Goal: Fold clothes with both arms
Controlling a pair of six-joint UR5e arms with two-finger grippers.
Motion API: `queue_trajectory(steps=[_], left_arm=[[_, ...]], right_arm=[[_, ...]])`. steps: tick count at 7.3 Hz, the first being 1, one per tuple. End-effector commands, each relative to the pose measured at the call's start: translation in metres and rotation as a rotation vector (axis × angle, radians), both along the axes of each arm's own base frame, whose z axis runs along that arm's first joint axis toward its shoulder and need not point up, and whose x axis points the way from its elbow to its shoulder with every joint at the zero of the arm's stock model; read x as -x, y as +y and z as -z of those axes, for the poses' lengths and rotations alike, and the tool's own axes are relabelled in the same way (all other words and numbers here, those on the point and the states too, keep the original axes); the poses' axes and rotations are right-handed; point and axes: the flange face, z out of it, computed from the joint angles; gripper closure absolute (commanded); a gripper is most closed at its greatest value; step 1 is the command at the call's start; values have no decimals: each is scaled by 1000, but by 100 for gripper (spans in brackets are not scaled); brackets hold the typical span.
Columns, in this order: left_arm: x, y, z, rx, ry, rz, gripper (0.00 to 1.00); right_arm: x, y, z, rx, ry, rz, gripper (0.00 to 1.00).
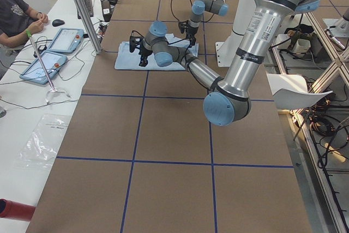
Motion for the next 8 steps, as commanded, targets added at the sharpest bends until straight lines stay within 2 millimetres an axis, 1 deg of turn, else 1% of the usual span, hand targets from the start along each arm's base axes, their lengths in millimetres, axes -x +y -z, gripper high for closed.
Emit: queue_trajectory(steps=[1, 3, 4, 5, 6, 7, 8], left_arm=[[-1, 0, 0, 1, 2, 0, 23], [0, 1, 2, 0, 5, 1, 23], [1, 2, 5, 13, 22, 11, 23], [1, 3, 8, 19, 31, 14, 23], [2, 3, 10, 24, 37, 18, 23], [1, 2, 14, 21, 42, 18, 23], [2, 3, 19, 16, 48, 19, 23]], right_arm=[[-1, 0, -13, -22, 73, 58, 0], [-6, -5, -19, -42, 124, 100, 0], [-14, -18, -24, -34, 139, 90, 0], [-23, -26, -44, -43, 171, 105, 0], [-42, -41, -48, -58, 176, 111, 0], [-60, -38, -69, -46, 193, 109, 0], [-76, -35, -73, -48, 187, 104, 0]])
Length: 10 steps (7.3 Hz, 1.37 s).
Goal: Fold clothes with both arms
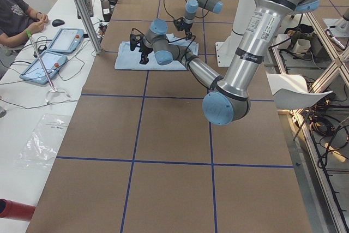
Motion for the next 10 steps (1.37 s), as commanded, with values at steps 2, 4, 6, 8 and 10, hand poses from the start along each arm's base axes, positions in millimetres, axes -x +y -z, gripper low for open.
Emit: queue_trajectory(steps=[2, 4, 6, 8, 10], left_arm=[[0, 2, 7, 0, 12, 4, 23], [0, 2, 6, 2, 12, 1, 23], [0, 4, 8, 8, 21, 3, 23], [-1, 6, 4, 16, 17, 2, 23], [-7, 6, 1, 18, 11, -1, 23]], right_arm=[[-48, 1, -23, 11, 25, -20, 0], [-50, -6, -12, 21, 0, -57, 0], [-40, -2, 17, 188, -115, -344, 0], [-16, 26, 39, 489, -410, -710, 0], [3, 51, 38, 757, -498, -1019, 1]])
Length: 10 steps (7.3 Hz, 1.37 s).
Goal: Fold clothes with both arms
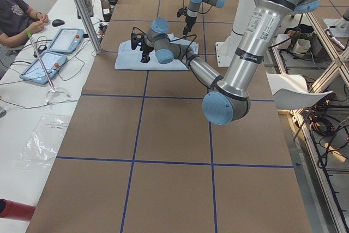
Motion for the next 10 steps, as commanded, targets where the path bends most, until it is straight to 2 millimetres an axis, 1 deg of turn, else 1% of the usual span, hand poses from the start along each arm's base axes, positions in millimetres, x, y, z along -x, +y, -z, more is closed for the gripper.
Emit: queue_trajectory(steps=[1, 2, 3, 4, 5, 6, 8, 10], left_arm=[[-2, 2, 1, -5, -1, 0, 23], [-2, 2, 2, -6, -1, 2, 23], [-3, 2, 2, -7, -2, 0, 24], [-2, 2, 2, -10, -1, 4, 24], [-1, 1, 5, -13, 1, 5, 24], [-1, 2, 3, -12, 0, 7, 24], [-1, 2, 4, -14, 1, 7, 24], [-1, 1, 5, -14, 1, 7, 24]], right_arm=[[16, 25, -1, 264, -99, -260, 3], [21, 33, 4, 333, -122, -316, 7], [25, 43, 3, 363, -124, -333, 8], [31, 51, 0, 387, -124, -349, 11], [33, 50, -3, 381, -119, -358, 12], [42, 50, -9, 383, -104, -360, 12], [44, 49, -9, 405, -107, -380, 12], [44, 50, -9, 409, -104, -380, 15]])
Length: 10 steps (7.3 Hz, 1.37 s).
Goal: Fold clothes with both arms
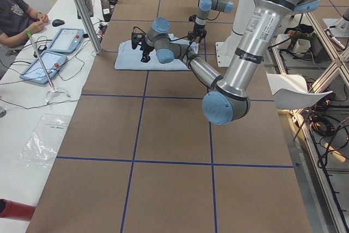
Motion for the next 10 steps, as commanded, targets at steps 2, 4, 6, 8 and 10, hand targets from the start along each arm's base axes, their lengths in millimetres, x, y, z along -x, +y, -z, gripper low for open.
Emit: queue_trajectory(steps=[2, 4, 6, 8, 10], left_arm=[[0, 1, -1, 1, -1, 0, 24], [1, 1, -2, 4, -2, 1, 24], [2, 3, 1, 8, 10, 4, 24], [2, 4, 2, 7, 10, 4, 24], [2, 4, 2, 7, 11, 2, 24]], right_arm=[[1, 1, 1, 7, -1, 3, 17], [3, 5, 0, 10, 1, 12, 17], [3, 6, 1, 12, 6, 15, 30], [3, 6, 0, 13, 7, 15, 57], [3, 6, 5, 11, -2, 15, 86]])
